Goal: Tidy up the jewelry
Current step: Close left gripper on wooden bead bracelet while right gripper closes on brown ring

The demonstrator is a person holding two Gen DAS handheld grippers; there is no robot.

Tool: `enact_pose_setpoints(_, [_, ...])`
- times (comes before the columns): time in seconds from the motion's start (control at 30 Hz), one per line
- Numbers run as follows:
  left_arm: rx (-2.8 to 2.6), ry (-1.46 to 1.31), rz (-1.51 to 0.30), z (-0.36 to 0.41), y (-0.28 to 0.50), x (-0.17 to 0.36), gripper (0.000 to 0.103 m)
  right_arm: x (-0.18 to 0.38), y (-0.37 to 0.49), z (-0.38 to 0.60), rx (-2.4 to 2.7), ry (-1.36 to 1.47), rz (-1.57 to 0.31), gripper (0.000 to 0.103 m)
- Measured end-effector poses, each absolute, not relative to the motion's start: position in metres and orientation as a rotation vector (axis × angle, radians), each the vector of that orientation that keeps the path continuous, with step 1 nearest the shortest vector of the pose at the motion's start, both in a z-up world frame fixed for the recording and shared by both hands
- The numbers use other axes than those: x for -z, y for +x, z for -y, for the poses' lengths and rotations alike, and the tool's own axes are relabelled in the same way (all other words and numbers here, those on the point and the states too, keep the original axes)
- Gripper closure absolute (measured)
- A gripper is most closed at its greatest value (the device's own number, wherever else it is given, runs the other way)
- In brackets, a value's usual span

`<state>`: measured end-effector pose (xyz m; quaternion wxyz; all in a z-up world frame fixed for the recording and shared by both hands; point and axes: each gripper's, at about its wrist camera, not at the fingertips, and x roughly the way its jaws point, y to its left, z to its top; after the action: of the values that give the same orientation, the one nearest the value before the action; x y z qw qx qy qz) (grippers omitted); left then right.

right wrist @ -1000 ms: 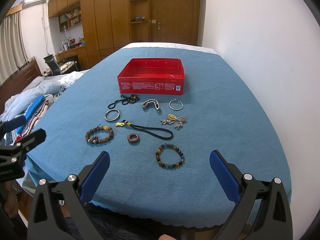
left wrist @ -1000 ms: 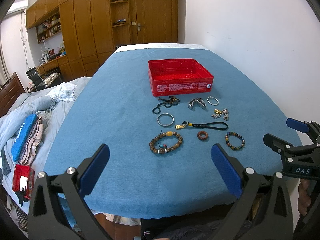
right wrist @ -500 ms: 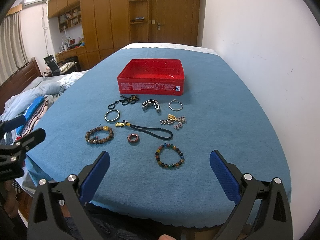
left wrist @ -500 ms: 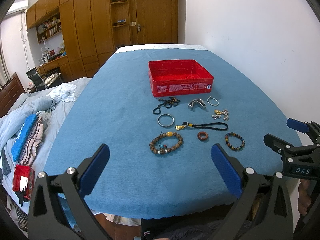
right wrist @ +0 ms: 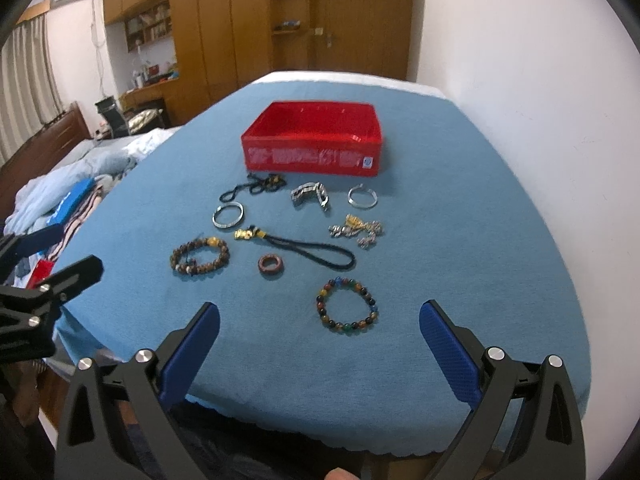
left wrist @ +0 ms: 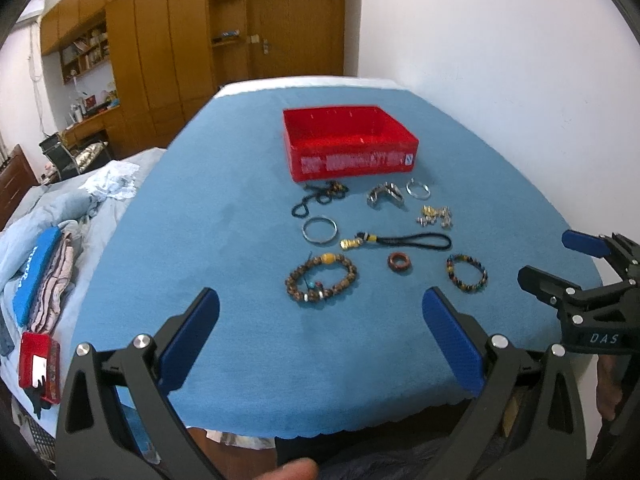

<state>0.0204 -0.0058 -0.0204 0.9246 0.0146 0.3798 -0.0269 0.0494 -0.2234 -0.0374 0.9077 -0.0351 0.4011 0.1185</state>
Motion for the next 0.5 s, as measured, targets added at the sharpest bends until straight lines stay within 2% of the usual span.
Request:
enact_pose_setpoints(0.27, [0.111, 0.016, -0.872, 0.007, 0.050, 0.059, 0.003, 0.067, 0.076, 0.234, -0.260, -0.065, -0.874, 0.006])
enact_pose_setpoints(0.4, [0.134, 0.024, -0.902, 0.013, 0.064, 0.075, 0.003, 0.085, 0.093, 0.237, -0.283, -0.049, -0.924, 0.026])
enact_pose_setpoints(0.5, [0.148, 0.040, -0.915, 0.018, 0.072, 0.085, 0.003, 0.097, 0.103, 0.232, -0.306, -0.047, -0.952, 0.033])
